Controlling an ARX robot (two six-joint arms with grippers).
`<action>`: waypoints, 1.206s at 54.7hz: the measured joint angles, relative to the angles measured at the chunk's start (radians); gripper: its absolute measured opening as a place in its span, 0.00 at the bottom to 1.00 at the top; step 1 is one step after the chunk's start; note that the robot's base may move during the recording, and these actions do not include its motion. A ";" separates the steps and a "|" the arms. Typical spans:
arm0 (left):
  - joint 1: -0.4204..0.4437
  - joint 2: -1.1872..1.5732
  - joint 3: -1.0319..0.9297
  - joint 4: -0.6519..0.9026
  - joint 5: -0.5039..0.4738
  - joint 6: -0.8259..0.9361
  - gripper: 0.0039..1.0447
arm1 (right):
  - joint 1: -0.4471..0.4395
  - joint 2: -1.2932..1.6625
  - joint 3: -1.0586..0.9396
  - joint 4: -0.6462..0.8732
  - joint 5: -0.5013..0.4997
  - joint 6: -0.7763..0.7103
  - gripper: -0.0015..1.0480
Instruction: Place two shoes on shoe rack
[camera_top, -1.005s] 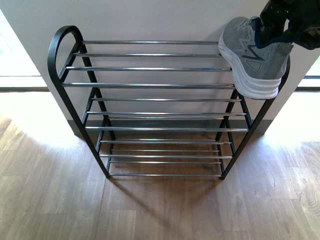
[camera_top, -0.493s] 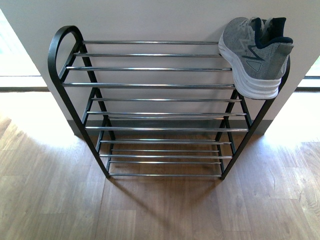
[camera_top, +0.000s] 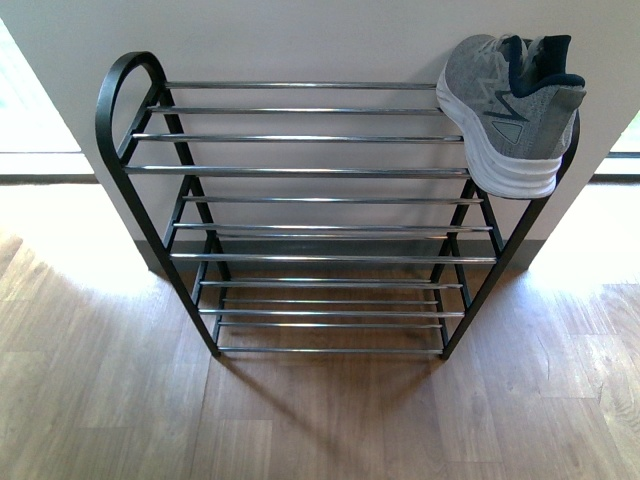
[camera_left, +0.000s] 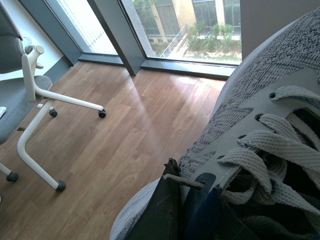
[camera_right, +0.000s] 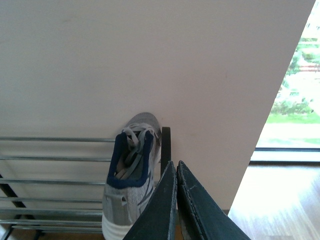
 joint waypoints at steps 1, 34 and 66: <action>0.000 0.000 0.000 0.000 0.000 0.000 0.01 | -0.004 -0.013 -0.014 0.000 -0.004 0.000 0.02; 0.000 0.000 0.000 0.000 0.000 0.000 0.01 | -0.098 -0.370 -0.277 -0.076 -0.093 0.000 0.02; 0.000 0.000 0.000 0.000 -0.001 0.000 0.01 | -0.098 -0.784 -0.326 -0.433 -0.092 0.000 0.02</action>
